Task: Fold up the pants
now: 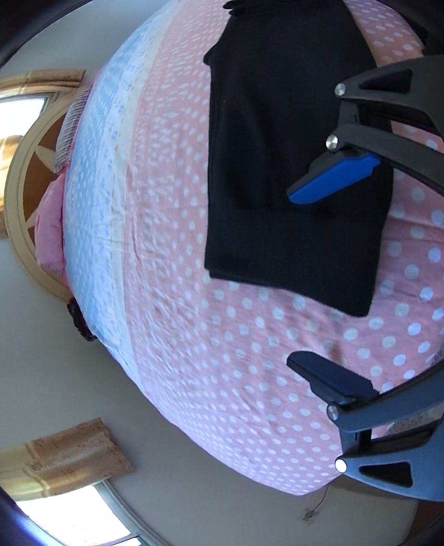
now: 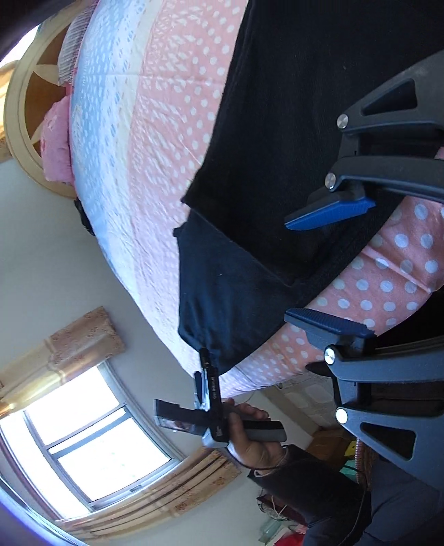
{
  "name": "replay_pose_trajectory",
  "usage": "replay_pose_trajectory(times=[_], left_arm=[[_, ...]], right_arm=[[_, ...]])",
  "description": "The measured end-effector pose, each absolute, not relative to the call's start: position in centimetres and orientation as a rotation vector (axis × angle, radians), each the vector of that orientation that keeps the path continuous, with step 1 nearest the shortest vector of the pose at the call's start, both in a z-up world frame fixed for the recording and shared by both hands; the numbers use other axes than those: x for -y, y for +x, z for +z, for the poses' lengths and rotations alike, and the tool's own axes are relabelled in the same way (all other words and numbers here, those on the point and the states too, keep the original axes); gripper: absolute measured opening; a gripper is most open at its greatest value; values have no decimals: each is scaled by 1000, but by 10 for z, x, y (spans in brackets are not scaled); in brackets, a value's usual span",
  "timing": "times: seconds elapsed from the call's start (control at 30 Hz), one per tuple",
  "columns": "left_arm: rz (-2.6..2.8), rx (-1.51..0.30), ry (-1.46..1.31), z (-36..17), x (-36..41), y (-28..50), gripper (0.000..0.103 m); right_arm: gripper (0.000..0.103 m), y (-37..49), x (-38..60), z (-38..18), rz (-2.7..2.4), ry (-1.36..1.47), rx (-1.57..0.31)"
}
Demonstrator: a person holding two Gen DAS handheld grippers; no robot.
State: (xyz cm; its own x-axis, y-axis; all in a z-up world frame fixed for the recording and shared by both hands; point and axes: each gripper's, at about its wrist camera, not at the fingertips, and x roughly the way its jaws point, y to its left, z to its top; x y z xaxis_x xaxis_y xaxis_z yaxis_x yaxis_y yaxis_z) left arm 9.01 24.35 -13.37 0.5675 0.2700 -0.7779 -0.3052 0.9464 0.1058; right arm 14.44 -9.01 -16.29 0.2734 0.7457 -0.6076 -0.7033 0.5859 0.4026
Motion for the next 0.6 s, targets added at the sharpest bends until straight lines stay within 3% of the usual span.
replay_pose_trajectory(times=[0.23,0.43,0.5,0.6], left_arm=[[224,-893,-312,-152,-271,85,79],[221,-892,-278,-153,-259,90,76],[214,-909,-235,-153,-248,93,65],[211,-914,-231,-153,-250,96,65]], right_arm=[[50,139,98,-157,969,91,-822],[50,136,98,-159,969,91,-830],[50,135,97,-158,967,91,-830],[50,133,99,-156,964,95,-828]])
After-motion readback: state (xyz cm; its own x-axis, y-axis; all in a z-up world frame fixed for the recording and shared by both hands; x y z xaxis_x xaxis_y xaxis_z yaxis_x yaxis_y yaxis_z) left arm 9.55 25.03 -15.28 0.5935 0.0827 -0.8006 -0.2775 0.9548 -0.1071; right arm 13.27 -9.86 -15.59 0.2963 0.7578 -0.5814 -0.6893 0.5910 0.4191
